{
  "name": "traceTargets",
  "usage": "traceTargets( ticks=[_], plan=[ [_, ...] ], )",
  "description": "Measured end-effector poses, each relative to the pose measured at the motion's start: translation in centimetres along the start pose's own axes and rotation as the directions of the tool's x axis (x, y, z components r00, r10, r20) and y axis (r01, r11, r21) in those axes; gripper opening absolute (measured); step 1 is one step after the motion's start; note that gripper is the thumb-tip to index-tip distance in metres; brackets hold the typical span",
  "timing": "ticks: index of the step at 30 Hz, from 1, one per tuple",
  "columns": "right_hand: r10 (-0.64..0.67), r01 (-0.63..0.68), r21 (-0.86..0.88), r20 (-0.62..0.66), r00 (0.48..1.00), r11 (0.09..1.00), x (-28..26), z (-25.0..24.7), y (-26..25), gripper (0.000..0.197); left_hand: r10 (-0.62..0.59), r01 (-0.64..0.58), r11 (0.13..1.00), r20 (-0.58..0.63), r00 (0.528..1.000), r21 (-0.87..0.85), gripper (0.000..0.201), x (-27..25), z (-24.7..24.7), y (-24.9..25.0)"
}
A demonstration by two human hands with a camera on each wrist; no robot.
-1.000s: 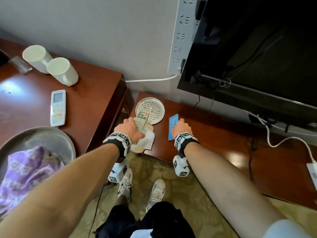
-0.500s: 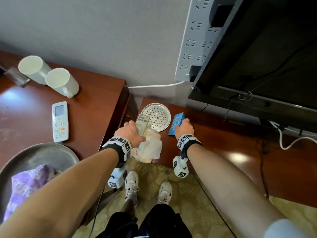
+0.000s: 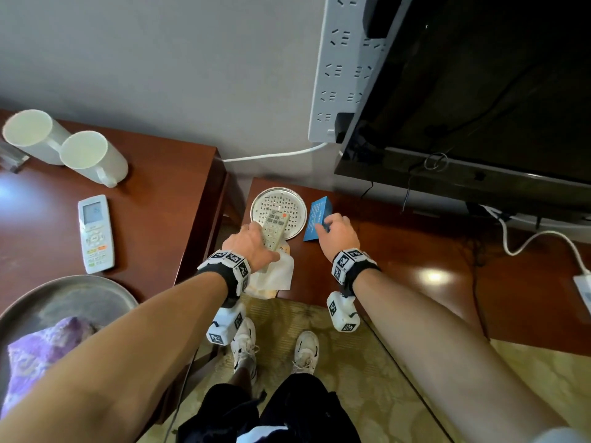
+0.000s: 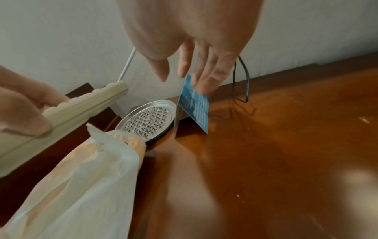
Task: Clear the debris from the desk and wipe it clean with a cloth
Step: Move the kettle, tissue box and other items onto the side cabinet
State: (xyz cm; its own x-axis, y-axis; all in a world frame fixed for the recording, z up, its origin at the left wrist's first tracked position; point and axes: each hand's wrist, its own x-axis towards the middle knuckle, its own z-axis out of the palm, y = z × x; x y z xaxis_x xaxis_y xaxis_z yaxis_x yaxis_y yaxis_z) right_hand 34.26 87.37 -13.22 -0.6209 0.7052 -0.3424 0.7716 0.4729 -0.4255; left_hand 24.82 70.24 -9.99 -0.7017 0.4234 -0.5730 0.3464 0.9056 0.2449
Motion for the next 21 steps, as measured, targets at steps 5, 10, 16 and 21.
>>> traceTargets(
  ticks=[5,10,16,21],
  plan=[
    [-0.061,0.037,0.165,0.142,0.988,0.986,-1.6,-0.1,1.8,0.032,0.116,-0.117,0.993,0.032,0.993,0.005,0.074,-0.5,1.2,2.1],
    [-0.027,-0.113,0.490,0.270,0.963,0.864,-3.1,0.4,2.9,0.024,0.162,-0.161,0.987,0.097,0.982,-0.020,0.074,-1.5,2.7,3.9],
    [0.027,-0.278,0.641,0.373,0.928,0.715,-3.9,1.0,3.2,0.009,0.215,-0.210,0.977,0.123,0.969,-0.046,0.061,-2.1,3.7,4.9],
    [0.070,-0.261,0.481,0.379,0.923,0.837,-3.9,1.6,4.8,0.017,0.286,-0.287,0.958,0.082,0.955,-0.006,0.063,-1.7,3.2,4.1]
  ],
)
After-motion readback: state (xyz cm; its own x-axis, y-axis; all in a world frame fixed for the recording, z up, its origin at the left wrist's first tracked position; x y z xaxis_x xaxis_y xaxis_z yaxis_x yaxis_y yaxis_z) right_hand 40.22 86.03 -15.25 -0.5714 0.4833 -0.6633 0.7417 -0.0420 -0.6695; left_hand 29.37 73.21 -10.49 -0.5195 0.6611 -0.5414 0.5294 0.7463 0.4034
